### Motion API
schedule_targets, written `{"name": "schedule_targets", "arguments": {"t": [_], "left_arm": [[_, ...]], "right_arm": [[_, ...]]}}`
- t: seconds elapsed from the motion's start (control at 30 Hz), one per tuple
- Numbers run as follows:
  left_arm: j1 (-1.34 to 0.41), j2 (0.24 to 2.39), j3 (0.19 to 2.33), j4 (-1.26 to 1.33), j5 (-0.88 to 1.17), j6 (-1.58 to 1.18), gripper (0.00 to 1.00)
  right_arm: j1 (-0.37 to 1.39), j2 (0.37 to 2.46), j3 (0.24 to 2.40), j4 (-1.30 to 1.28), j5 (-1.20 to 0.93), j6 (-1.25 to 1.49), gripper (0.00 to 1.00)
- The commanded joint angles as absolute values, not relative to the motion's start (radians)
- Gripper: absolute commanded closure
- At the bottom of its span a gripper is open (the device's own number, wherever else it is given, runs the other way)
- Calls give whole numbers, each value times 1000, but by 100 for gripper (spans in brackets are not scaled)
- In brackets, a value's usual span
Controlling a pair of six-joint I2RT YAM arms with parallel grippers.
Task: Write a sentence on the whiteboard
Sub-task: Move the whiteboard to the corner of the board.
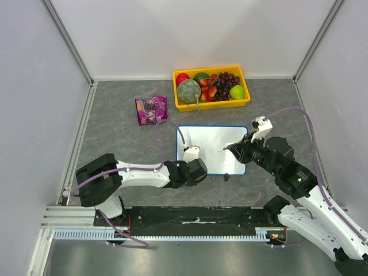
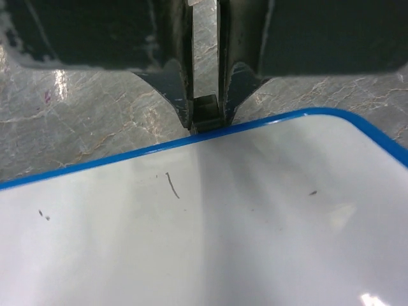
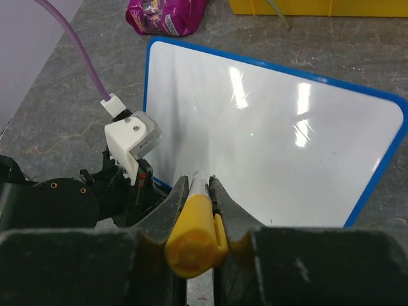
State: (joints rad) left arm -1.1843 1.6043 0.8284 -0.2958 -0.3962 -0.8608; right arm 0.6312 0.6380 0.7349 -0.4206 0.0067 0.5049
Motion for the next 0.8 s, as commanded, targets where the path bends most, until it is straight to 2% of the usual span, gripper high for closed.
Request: {"name": "schedule_targets", "arguments": {"t": [0.0, 0.77], "left_arm": [[-1195, 1649, 838, -380, -474, -925, 97], [-1430, 1575, 862, -715, -506, -1316, 98]], "right_arm": [[632, 632, 770, -388, 26, 485, 100], [630, 583, 775, -402, -64, 511, 100]]}}
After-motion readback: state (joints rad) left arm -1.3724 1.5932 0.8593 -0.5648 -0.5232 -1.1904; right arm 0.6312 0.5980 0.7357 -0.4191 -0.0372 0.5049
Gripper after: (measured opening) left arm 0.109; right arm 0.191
